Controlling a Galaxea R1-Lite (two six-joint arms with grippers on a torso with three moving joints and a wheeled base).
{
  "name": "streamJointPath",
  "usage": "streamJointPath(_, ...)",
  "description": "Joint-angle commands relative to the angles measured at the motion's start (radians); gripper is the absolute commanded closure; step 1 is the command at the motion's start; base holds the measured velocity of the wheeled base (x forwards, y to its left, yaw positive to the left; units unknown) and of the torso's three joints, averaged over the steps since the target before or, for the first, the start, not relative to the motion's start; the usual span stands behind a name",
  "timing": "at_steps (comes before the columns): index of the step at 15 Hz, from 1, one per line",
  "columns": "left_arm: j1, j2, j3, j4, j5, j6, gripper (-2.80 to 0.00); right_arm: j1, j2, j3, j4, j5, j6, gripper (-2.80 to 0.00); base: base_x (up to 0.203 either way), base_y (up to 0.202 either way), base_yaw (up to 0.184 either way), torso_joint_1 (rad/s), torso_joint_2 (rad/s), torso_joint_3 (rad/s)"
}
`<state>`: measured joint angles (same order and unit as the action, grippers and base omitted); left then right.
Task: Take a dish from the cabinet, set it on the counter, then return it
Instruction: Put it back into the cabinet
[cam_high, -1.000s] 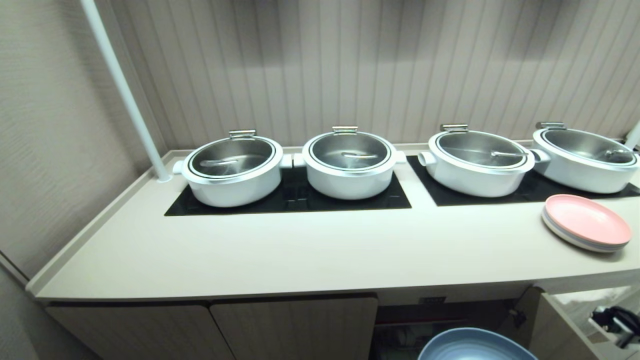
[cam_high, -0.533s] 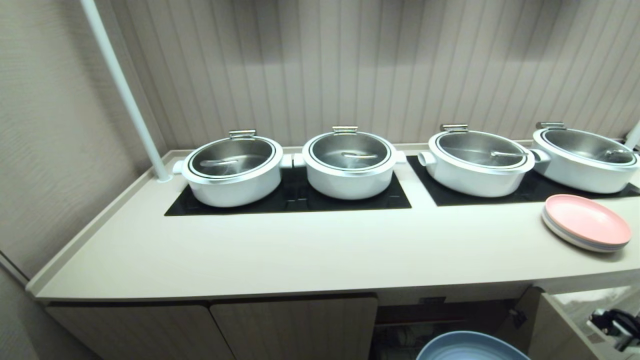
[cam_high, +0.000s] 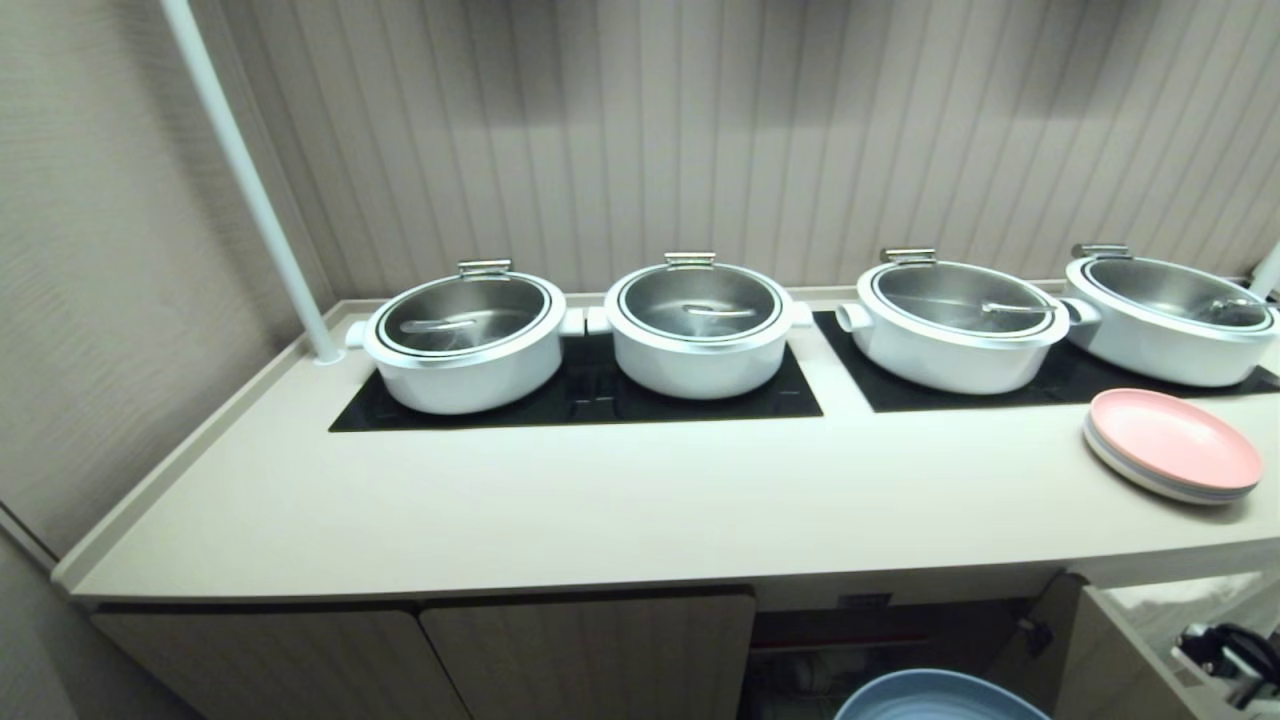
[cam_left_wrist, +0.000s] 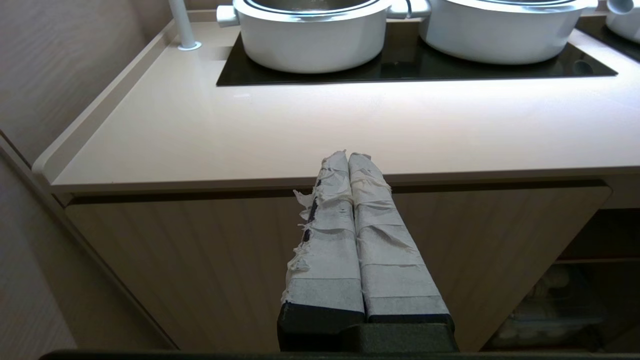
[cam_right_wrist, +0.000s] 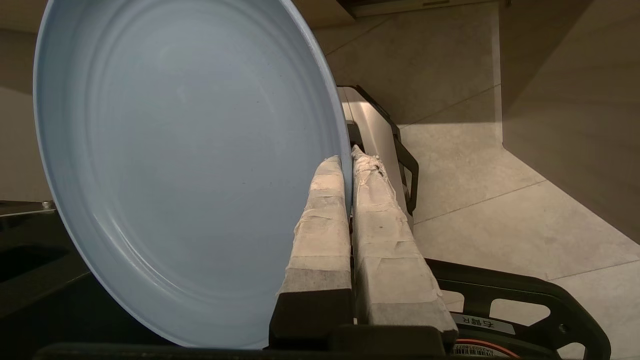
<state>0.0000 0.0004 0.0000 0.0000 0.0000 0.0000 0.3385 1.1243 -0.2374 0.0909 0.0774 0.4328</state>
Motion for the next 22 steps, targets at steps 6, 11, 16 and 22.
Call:
streamJointPath(6,0.0,0.0,0.0,0.0,0.0,0.0,0.0,0.004,0.0,0.0,-0.002,0.001,0.004,0.0,0.0,0.0,0.0,0.0,0.0,0.0)
streamJointPath(11,0.0,0.0,0.0,0.0,0.0,0.0,0.0,0.002,0.0,0.01,-0.002,0.001,0.004,0.0,0.0,0.0,0.0,0.0,0.0,0.0)
streamJointPath(16,0.0,0.0,0.0,0.0,0.0,0.0,0.0,-0.002,-0.009,0.015,-0.002,0.001,0.004,0.0,0.0,0.0,0.0,0.0,0.0,0.0)
streamJointPath(22,0.0,0.0,0.0,0.0,0.001,0.0,0.0,-0.006,-0.008,0.012,-0.002,0.001,0.061,0.0,0.0,0.0,0.0,0.0,0.0,0.0)
